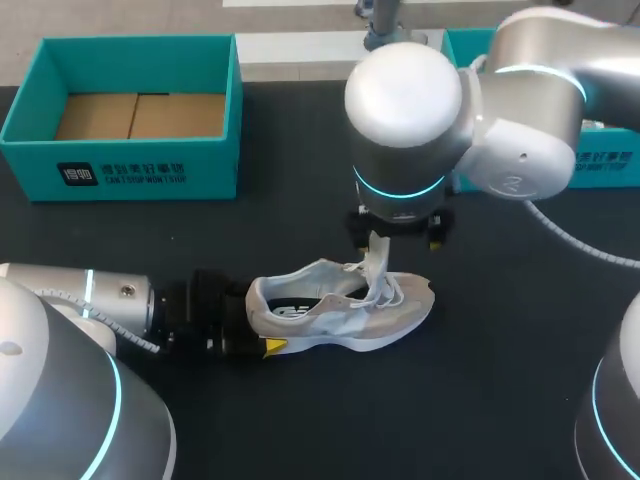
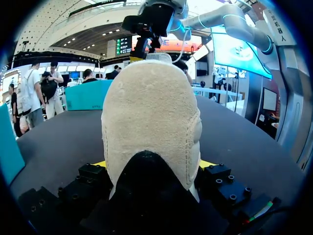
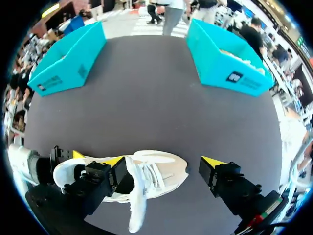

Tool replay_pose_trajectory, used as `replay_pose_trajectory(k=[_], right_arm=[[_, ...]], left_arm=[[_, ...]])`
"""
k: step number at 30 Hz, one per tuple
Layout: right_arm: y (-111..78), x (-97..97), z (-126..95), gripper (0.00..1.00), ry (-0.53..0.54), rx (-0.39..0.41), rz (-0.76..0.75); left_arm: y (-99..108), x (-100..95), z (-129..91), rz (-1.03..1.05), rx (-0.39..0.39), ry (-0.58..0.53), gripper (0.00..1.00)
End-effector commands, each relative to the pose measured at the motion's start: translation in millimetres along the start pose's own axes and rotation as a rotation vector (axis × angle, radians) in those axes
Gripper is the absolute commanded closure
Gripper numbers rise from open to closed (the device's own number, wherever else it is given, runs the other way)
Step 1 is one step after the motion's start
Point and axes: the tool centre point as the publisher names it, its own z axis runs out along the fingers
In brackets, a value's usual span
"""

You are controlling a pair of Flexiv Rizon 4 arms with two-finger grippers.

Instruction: Take the shoe out of the shoebox, open the shoe tongue, remove and reinsert the insole, then place the shoe into the shoebox

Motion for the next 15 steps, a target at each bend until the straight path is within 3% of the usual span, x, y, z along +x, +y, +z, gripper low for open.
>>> replay_pose_trajectory(k=[1,8,13,14,15], right_arm=[[10.6,10.5,-36.2,0.0,-0.029,-0.036,-0.077],[27.5,40.0,-64.7,0.0,0.047,-0.068,-0.332],[25.2,77.7,-77.5,0.0,0.143,-0.025,-0.718],[23.4,85.3,-80.6,0.13,0.148,-0.018,-0.788],[21.8,90.8,-83.0,0.34,0.154,-0.009,-0.84]], left_arm=[[0.6,0.8,-0.9,0.0,0.0,0.0,1.0],[0.6,0.8,-0.9,0.0,0.0,0.0,1.0],[0.6,0.8,-0.9,0.0,0.0,0.0,1.0],[0.6,0.8,-0.9,0.0,0.0,0.0,1.0],[0.6,0.8,-0.9,0.0,0.0,0.0,1.0]])
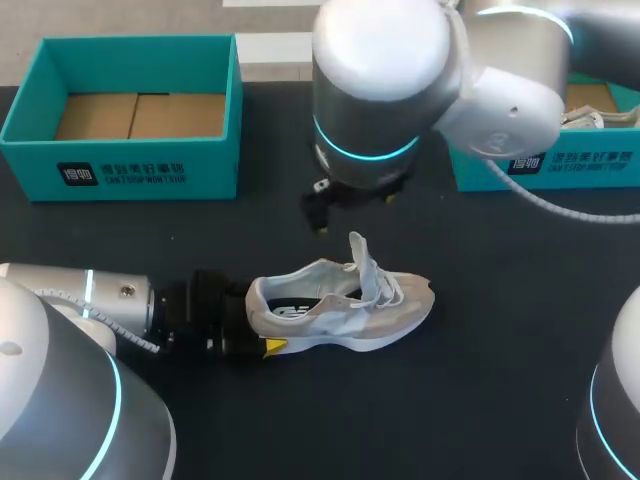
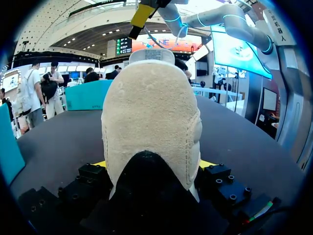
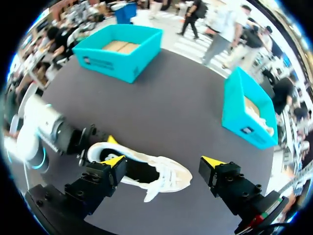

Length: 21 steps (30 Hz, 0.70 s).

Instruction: Take the shoe out of the shoebox, open the shoe tongue, remove and reinsert the insole, then place the shoe into the shoebox

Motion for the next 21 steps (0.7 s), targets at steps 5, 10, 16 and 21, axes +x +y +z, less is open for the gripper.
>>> replay_pose_trajectory(k=[5,10,16,21], right_arm=[[15.8,51.8,-9.6,1.0,0.095,0.082,-0.684],[10.9,68.6,-16.7,1.0,0.124,0.108,-0.869],[3.9,76.0,-13.3,1.0,0.149,0.15,-0.936],[3.9,76.0,-13.3,1.0,0.149,0.15,-0.936]], left_arm=[[0.5,0.8,-0.9,0.0,-0.001,-0.001,1.0],[0.5,0.8,-0.9,0.0,-0.001,-0.001,1.0],[0.5,0.8,-0.9,0.0,-0.001,-0.001,1.0],[0.5,0.8,-0.9,0.0,-0.001,-0.001,1.0]])
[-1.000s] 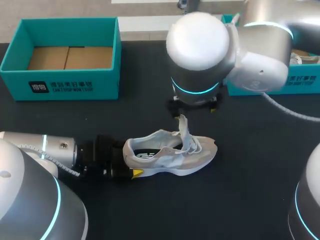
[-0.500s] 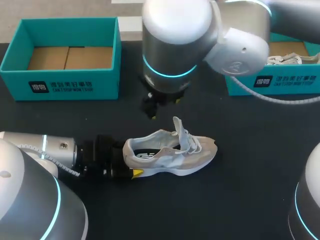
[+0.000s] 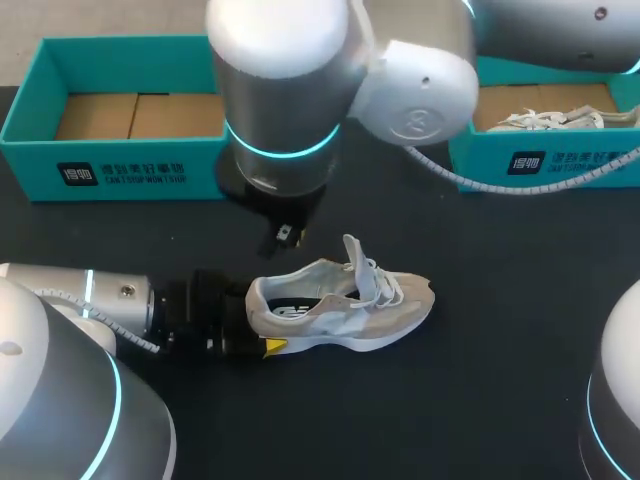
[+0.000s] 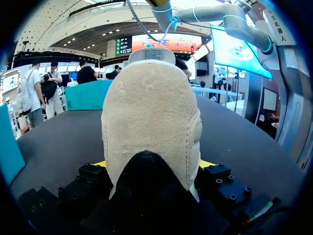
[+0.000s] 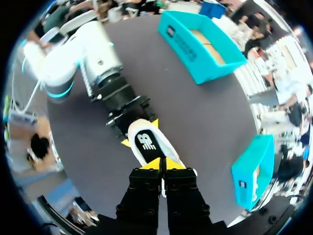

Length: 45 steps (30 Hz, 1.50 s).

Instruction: Take the shoe out of the shoebox, open the shoe tongue, remove and reinsert the insole, then place the shoe into the shoebox

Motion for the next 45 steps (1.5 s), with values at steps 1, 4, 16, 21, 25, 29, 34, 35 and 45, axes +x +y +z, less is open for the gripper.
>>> replay_pose_trajectory(k=[1,4,16,21,25,29,34,35,45], right_arm=[[4.8,-4.2,2.2,1.0,0.057,0.051,-0.261],[4.8,-4.2,2.2,1.0,0.057,0.051,-0.261],[-6.5,2.3,29.6,1.0,0.062,0.073,-0.256],[-15.5,1.8,55.6,1.0,0.04,0.134,-0.28],[-17.6,2.6,77.6,1.0,0.044,0.132,-0.306],[-19.4,4.0,98.9,1.0,0.1,0.162,-0.33],[-22.0,3.4,118.0,1.0,0.138,0.16,-0.328],[-22.4,2.9,123.0,1.0,0.156,0.139,-0.332],[-30.2,14.7,162.8,1.0,0.235,0.14,-0.307]], left_arm=[[0.6,0.8,-0.9,0.0,-0.001,-0.001,1.0],[0.6,0.8,-0.9,0.0,-0.001,-0.001,1.0],[0.6,0.8,-0.9,0.0,-0.001,-0.001,1.0],[0.6,0.8,-0.9,0.0,-0.001,-0.001,1.0],[0.6,0.8,-0.9,0.0,-0.001,-0.001,1.0],[0.6,0.8,-0.9,0.0,-0.001,-0.001,1.0],[0.6,0.8,-0.9,0.0,-0.001,-0.001,1.0],[0.6,0.8,-0.9,0.0,-0.001,-0.001,1.0],[0.6,0.8,-0.9,0.0,-0.001,-0.001,1.0]])
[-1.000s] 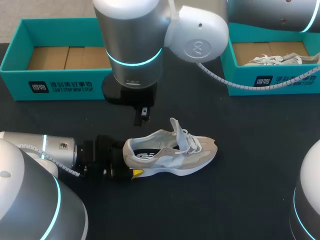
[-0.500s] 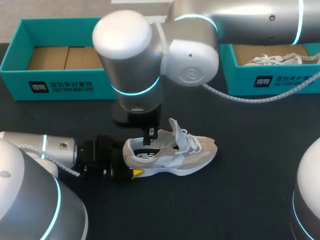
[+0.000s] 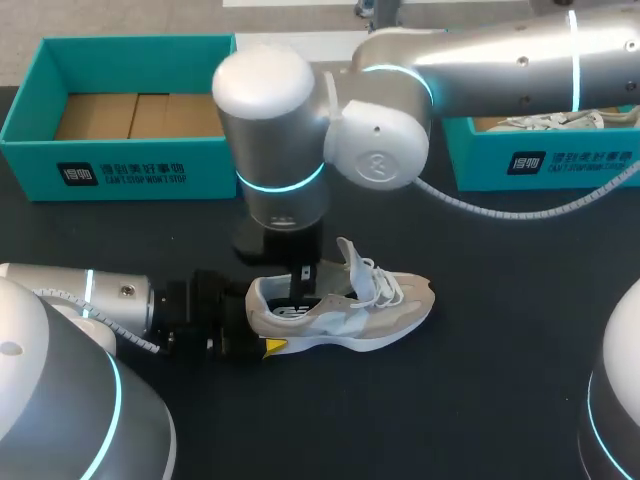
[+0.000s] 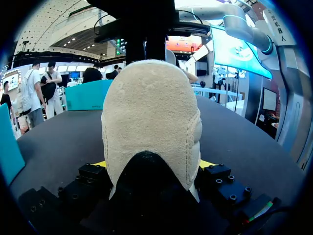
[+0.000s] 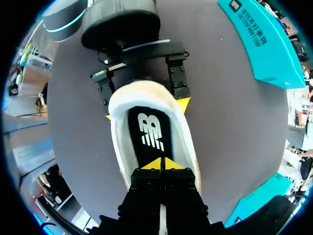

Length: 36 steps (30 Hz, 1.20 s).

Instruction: Take the shoe out of the shoebox, open the shoe tongue, remove and reinsert the insole, then place the shoe into the shoebox

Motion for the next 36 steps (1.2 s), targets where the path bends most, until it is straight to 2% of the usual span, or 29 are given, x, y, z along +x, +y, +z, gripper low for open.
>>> replay_pose_trajectory(k=[1,6,16,17,18,20,23,25,33,36], right_arm=[[-0.7,0.1,26.6,1.0,0.03,-0.014,0.012],[-3.0,2.6,34.9,1.0,0.049,-0.006,0.04],[-6.9,-7.4,30.0,1.0,-0.031,-0.03,0.085],[-6.6,-8.3,30.1,0.98,-0.039,-0.035,0.08],[-6.1,-8.9,29.6,0.88,-0.044,-0.035,0.081],[-5.4,-9.8,28.9,0.75,-0.053,-0.039,0.077],[-4.0,-10.2,29.1,0.66,-0.063,-0.045,0.071],[-2.8,-10.1,30.6,0.64,-0.065,-0.047,0.07],[5.3,-7.6,51.1,0.65,-0.066,-0.07,0.05],[8.4,-3.1,61.5,0.68,-0.036,-0.065,0.035]], left_arm=[[0.5,0.8,-0.8,0.0,-0.001,-0.001,1.0],[0.5,0.8,-0.8,0.0,-0.001,-0.001,1.0],[0.5,0.8,-0.8,0.0,-0.001,-0.001,1.0],[0.5,0.8,-0.8,0.0,-0.001,-0.001,1.0],[0.5,0.8,-0.8,0.0,-0.001,-0.001,1.0],[0.5,0.8,-0.8,0.0,-0.001,-0.001,1.0],[0.5,0.8,-0.8,0.0,-0.001,-0.001,1.0],[0.5,0.8,-0.8,0.0,-0.001,-0.001,1.0],[0.5,0.8,-0.8,0.0,-0.001,-0.001,1.0],[0.5,0.8,-0.8,0.0,-0.001,-0.001,1.0]])
